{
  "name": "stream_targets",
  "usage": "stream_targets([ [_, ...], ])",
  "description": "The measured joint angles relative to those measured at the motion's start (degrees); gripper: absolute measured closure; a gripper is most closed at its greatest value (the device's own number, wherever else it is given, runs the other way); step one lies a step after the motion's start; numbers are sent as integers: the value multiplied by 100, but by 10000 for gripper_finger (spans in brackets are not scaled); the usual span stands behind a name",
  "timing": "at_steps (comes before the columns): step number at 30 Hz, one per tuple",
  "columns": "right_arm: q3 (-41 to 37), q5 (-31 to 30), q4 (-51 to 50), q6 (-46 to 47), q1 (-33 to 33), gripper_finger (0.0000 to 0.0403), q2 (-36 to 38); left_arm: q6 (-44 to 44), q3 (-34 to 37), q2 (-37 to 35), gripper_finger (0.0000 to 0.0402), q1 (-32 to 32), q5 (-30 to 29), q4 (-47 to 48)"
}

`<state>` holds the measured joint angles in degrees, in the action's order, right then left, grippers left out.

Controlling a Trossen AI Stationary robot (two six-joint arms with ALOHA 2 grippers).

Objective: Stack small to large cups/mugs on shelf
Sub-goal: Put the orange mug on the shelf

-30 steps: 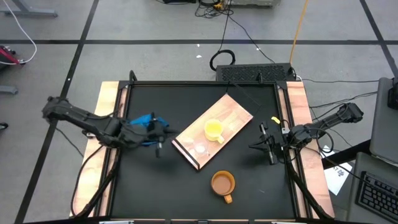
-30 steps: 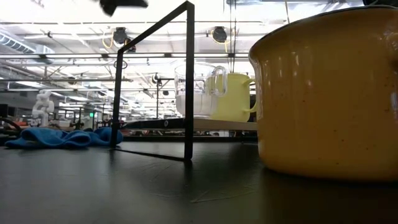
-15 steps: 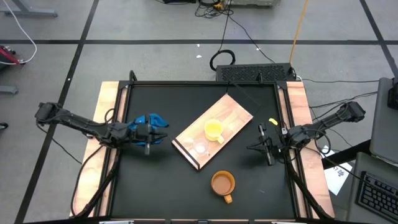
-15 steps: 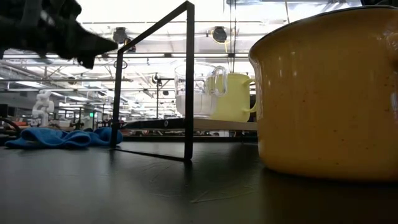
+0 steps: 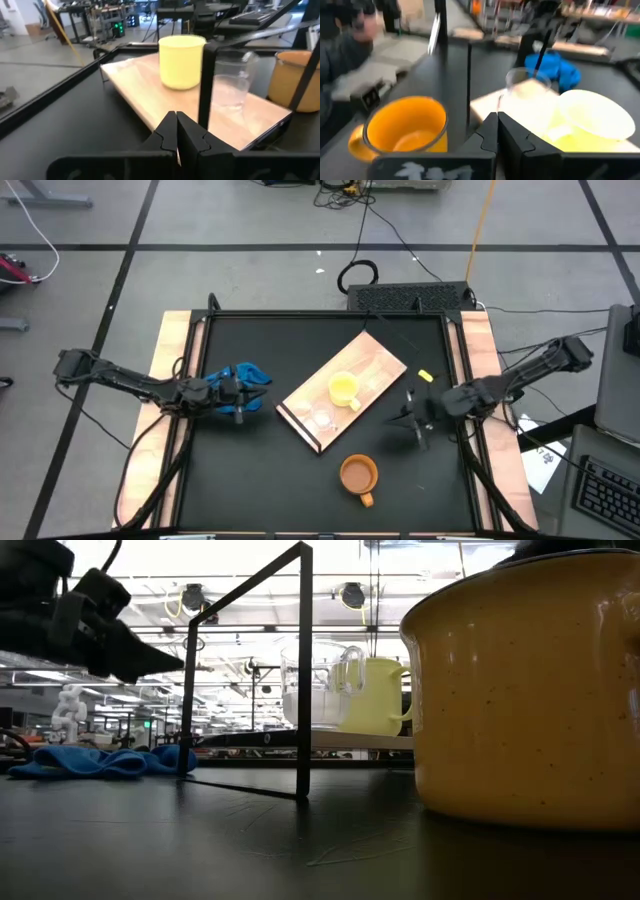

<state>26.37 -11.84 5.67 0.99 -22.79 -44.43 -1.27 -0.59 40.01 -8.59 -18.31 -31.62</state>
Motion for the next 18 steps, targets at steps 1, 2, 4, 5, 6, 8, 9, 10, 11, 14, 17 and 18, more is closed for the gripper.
stream_targets([
  [1, 285, -1, -337, -4, -29, 403, -229, -29, 4, 3, 401, 31, 4, 55],
  [2, 543, 0, -659, 2, -59, 403, -452, -37, 4, 4, 401, 57, 7, 72],
  [4, 1020, 2, -1292, 47, -107, 403, -871, -38, 4, 4, 399, 93, 20, 71],
  [5, 1219, 6, -1578, 101, -132, 403, -1048, -37, 4, 4, 399, 101, 25, 71],
  [6, 1386, 48, -1782, 144, -161, 403, -1212, -33, 4, 4, 399, 107, 25, 71],
  [8, 1626, 337, -1881, 228, -193, 403, -1472, 37, 4, 4, 400, 108, 27, 66],
  [9, 1720, 477, -1826, 295, -209, 402, -1581, 76, 4, 4, 400, 108, 27, 66],
  [10, 1820, 611, -1751, 373, -221, 401, -1681, 78, 4, 4, 400, 108, 27, 65],
  [11, 1916, 730, -1661, 459, -235, 400, -1769, 80, 4, 4, 399, 108, 27, 65],
  [14, 2194, 918, -1529, 697, -313, 392, -2004, 95, 4, 6, 394, 108, 27, 60],
  [17, 2456, 980, -1428, 933, -391, 382, -2232, 101, 4, 9, 397, 108, 27, 59],
  [18, 2554, 1061, -1404, 1008, -399, 378, -2296, 100, 4, 9, 399, 108, 27, 57],
])
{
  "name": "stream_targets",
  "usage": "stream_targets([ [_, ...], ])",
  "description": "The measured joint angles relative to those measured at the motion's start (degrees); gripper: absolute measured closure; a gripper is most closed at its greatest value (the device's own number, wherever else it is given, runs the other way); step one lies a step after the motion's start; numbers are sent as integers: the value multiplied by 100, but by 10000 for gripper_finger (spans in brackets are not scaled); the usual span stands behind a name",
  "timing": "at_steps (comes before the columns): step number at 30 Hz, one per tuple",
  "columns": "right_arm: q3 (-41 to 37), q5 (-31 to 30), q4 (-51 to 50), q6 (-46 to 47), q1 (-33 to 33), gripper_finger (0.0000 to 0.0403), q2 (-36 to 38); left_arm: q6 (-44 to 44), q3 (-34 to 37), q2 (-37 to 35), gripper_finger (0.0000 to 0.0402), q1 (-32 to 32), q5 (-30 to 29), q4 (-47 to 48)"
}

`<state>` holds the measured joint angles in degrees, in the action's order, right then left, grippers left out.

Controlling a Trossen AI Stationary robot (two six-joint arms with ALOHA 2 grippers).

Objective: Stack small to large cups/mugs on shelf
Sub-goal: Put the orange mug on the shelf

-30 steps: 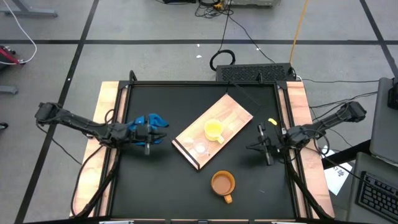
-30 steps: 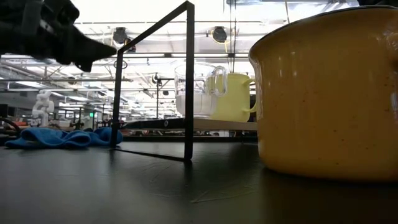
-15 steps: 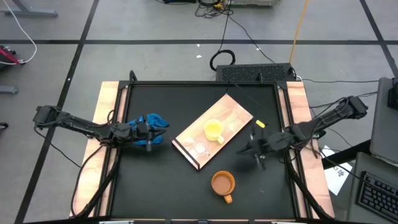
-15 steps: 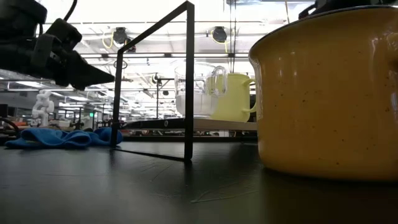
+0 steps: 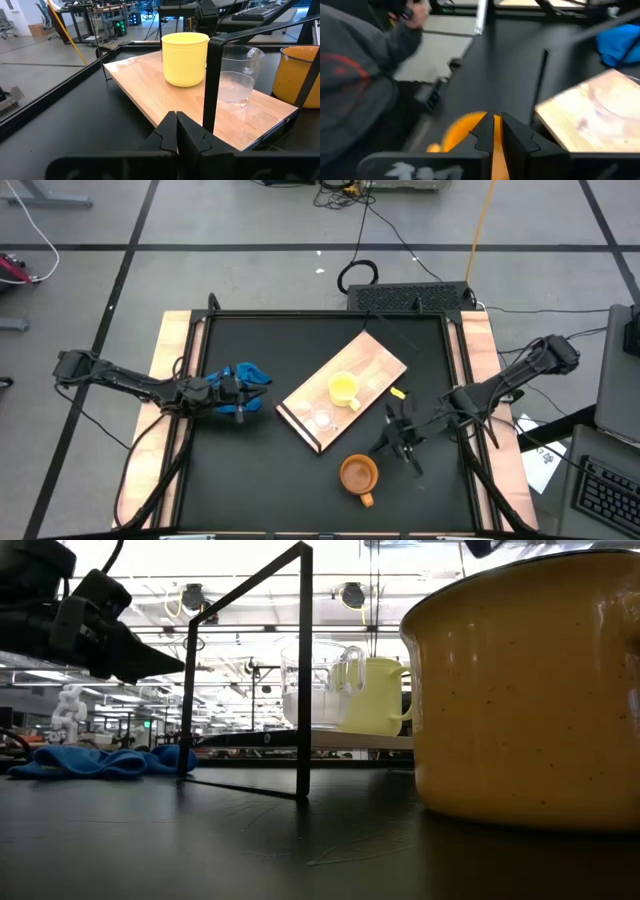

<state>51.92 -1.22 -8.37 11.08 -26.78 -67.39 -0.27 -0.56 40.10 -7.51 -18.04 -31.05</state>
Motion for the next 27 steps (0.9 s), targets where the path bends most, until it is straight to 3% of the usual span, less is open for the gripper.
stream_targets([
  [7, 490, 450, -89, 520, -47, 333, -596, -46, 0, 0, 387, 0, 0, 0],
  [14, 808, 454, -757, 907, 13, 248, -1232, -70, -2, 0, 398, 0, -2, 0],
  [19, 877, 451, -1033, 851, 23, 191, -1549, -149, -2, 0, 384, 0, -2, -6],
  [27, 877, 442, -1166, 780, 168, 157, -1839, -227, -4, 0, 399, 0, -2, -35],
])
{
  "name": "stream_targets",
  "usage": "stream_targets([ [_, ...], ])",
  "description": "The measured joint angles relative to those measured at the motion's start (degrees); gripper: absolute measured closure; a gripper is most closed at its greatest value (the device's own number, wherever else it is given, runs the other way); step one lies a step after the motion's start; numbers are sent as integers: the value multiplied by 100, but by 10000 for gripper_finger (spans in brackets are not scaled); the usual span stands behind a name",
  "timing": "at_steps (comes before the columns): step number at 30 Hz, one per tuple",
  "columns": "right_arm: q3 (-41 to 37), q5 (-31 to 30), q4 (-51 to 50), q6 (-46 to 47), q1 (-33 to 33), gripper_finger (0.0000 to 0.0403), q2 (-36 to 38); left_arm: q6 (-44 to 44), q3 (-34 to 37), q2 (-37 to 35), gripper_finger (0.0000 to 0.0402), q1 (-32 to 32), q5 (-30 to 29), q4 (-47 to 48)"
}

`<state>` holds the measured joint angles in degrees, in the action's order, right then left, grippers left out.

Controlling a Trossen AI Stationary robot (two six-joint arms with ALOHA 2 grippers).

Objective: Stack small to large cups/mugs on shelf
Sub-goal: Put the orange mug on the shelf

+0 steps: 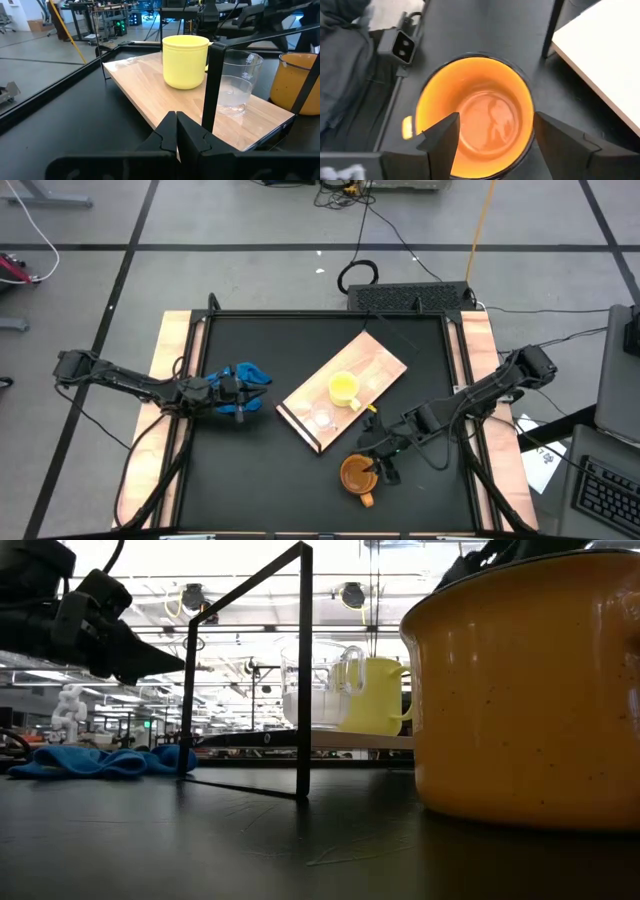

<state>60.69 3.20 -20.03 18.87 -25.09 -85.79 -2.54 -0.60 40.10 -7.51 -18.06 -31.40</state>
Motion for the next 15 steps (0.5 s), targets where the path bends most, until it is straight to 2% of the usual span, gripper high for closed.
stream_targets([
  [7, 0, -4, -225, 20, 153, 156, -41, -66, -2, 2, 382, 0, 0, -24],
  [15, 0, -7, -236, 4, 182, 156, -41, -38, -2, 1, 398, 0, 0, -24],
])
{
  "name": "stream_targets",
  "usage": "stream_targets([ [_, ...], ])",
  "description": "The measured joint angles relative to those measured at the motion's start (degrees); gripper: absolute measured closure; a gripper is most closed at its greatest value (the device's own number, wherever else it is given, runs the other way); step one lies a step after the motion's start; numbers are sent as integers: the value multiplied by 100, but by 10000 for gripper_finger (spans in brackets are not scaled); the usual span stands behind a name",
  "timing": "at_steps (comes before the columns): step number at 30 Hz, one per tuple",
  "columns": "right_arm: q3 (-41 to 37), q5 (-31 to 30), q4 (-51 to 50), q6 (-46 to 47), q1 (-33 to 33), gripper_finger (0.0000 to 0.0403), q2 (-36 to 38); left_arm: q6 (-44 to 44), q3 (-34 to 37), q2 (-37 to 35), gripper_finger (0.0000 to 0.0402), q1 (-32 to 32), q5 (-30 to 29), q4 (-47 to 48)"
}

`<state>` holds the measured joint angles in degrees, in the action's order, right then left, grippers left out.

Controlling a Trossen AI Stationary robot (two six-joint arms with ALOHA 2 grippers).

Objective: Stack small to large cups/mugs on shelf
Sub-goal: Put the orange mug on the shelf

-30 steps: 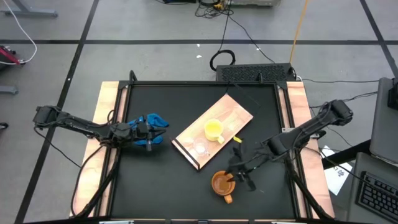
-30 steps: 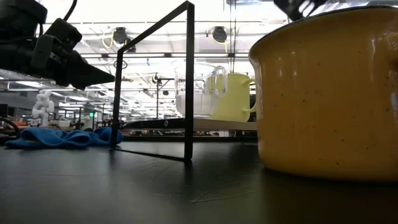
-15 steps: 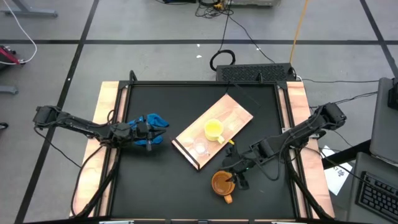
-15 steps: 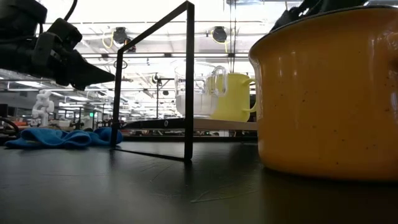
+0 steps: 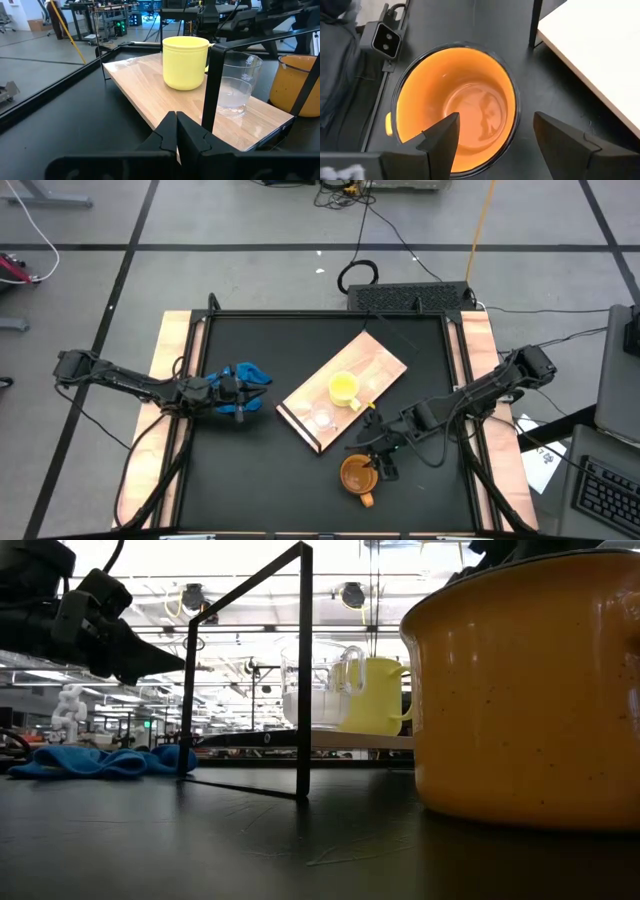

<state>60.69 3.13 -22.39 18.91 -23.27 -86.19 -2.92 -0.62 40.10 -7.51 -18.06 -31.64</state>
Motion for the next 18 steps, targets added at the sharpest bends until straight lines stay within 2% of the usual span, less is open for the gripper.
stream_targets([
  [10, -110, -8, 237, -23, 92, 156, -192, 4, 0, 1, 374, 0, 0, 4],
  [18, -122, 1, 330, 14, 81, 156, -267, 27, 0, 0, 388, 0, -2, 14],
])
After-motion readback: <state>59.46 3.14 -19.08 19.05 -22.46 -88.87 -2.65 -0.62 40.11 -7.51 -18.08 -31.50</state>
